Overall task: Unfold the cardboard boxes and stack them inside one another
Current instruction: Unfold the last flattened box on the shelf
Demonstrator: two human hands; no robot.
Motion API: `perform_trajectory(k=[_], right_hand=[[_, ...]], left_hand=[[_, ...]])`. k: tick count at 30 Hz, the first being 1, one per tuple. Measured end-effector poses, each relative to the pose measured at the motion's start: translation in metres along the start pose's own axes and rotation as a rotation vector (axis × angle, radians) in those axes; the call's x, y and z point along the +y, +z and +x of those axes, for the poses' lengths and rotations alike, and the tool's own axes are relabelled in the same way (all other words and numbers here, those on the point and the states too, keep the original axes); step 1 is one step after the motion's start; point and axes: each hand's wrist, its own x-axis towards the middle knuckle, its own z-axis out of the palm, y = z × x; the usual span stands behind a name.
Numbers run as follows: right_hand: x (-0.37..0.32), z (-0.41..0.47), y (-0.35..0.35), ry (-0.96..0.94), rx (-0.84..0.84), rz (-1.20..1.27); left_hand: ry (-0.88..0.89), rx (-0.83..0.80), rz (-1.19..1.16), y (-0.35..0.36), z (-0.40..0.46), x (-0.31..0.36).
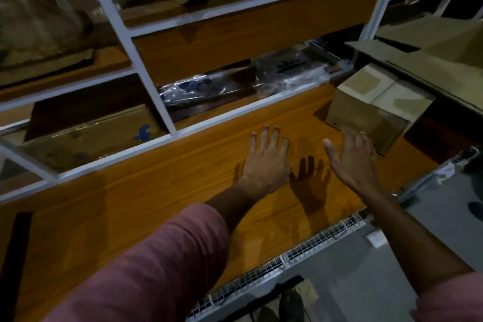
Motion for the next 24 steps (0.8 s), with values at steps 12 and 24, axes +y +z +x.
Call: perform_trajectory(k=[12, 24], right_hand=[[0.110, 0.140, -0.019, -0.024, -0.005, -0.182], [0.158, 0.209, -0.035, 0.034, -0.142, -0.353]], left_hand=[[0.009, -0.160, -0.001, 0.028, 0.157, 0.095], [0.045, -0.171, -0.003, 0.033, 0.239, 0.132]])
